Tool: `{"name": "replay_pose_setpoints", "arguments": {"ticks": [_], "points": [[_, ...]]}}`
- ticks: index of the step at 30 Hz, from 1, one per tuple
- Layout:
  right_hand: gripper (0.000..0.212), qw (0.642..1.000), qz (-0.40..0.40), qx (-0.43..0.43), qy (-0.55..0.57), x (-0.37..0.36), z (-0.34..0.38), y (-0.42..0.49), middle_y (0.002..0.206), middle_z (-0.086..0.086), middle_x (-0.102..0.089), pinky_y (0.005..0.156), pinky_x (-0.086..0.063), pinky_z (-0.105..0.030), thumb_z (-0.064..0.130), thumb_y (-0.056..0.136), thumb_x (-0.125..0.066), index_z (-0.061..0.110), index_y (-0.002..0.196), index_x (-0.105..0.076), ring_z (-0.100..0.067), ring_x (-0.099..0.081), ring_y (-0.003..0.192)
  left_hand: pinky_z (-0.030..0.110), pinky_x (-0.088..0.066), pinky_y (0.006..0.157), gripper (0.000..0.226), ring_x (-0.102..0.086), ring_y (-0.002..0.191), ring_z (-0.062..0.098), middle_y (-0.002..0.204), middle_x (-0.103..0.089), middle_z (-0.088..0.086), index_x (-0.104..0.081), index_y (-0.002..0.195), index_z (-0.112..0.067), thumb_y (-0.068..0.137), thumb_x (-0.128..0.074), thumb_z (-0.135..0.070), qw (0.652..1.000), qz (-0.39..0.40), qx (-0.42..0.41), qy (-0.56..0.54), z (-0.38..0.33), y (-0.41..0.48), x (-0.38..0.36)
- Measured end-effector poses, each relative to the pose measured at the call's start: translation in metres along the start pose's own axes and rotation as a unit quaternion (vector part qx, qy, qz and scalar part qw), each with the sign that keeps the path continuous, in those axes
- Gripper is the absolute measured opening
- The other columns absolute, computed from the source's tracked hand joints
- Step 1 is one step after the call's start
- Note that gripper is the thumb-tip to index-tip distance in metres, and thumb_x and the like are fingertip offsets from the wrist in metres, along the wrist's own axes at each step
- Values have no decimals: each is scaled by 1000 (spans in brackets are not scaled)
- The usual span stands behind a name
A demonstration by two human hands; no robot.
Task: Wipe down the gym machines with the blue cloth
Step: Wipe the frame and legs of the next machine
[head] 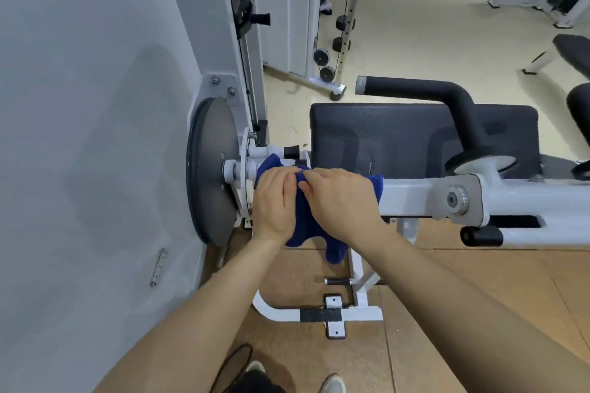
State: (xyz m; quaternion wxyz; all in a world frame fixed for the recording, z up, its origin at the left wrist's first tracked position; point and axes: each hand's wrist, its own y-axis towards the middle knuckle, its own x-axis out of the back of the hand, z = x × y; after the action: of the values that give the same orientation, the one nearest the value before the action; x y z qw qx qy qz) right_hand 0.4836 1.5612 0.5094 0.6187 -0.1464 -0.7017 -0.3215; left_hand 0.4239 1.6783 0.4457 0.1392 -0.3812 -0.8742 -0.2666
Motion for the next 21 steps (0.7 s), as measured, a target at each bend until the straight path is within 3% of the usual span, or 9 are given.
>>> {"name": "replay_pose_setpoints", "arguments": {"ticks": [3, 6, 8, 10, 12, 14, 15, 18, 21], "points": [[29, 999, 46, 17, 6, 6, 8, 13, 81, 7, -63, 55, -37, -31, 34, 107, -36, 23, 92, -59, -19, -54, 66, 25, -44, 102, 36, -57, 115, 10, 120, -68, -4, -68, 120, -14, 103, -40, -27, 998, -13, 49, 22, 7, -10, 9], [32, 996, 90, 23, 6, 7, 24, 30, 90, 3, -63, 59, -37, -34, 35, 109, -29, 24, 102, -59, -21, -50, 69, 30, -48, 96, 26, -60, 107, 16, 112, -71, -1, -72, 113, -13, 99, -50, -14, 997, -14, 44, 59, 20, 3, 26], [32, 988, 151, 18, 20, 5, 29, 49, 92, -1, -62, 63, -37, -35, 38, 108, -31, 26, 106, -60, -25, -54, 75, 21, -48, 89, 23, -63, 97, 14, 104, -73, 0, -75, 106, -13, 98, -54, -8, 997, 5, 35, 65, 22, 26, 40], [29, 977, 182, -39, 109, 5, 21, 78, 102, -3, -68, 70, -45, -36, 38, 105, -39, 27, 109, -65, -28, -62, 90, 6, -42, 82, 22, -61, 91, 7, 102, -74, -2, -76, 105, -15, 98, -56, -10, 998, 12, 36, 43, 18, 59, 55], [29, 971, 113, -121, 171, 7, 7, 111, 110, -4, -71, 77, -50, -39, 36, 103, -43, 31, 115, -69, -29, -62, 101, 7, -39, 82, 22, -58, 93, 2, 105, -72, -6, -75, 110, -18, 99, -56, -14, 999, 0, 21, 41, 12, 93, 62], [32, 977, 55, -148, 142, -2, 4, 135, 111, -4, -71, 79, -50, -40, 35, 104, -39, 34, 121, -66, -31, -61, 103, 5, -36, 83, 26, -57, 98, 4, 112, -70, -4, -71, 117, -19, 100, -52, -14, 999, 16, 2, 46, 12, 122, 59], [33, 977, 74, -136, 143, -8, 8, 142, 111, -6, -71, 80, -50, -41, 35, 105, -37, 32, 122, -65, -31, -62, 103, 7, -36, 85, 30, -58, 103, 8, 117, -69, -2, -68, 122, -19, 101, -48, -13, 997, 41, 5, 60, 17, 131, 56], [34, 955, 248, -48, 156, -41, 23, 142, 125, -10, -65, 85, -42, -37, 32, 107, -34, 17, 128, -56, -30, -59, 110, 34, -37, 107, 38, -53, 121, 24, 125, -64, 5, -55, 132, -16, 100, -36, -11, 961, 174, 14, 214, 41, 127, 45], [45, 947, 299, 14, 116, -47, 13, 133, 139, -7, -53, 106, -34, -42, 29, 105, -40, 16, 148, -35, -28, -52, 123, 46, -23, 121, 41, -43, 134, 24, 131, -60, 6, -48, 135, -8, 98, -32, -14, 922, 218, -96, 306, 66, 109, 50]]}}
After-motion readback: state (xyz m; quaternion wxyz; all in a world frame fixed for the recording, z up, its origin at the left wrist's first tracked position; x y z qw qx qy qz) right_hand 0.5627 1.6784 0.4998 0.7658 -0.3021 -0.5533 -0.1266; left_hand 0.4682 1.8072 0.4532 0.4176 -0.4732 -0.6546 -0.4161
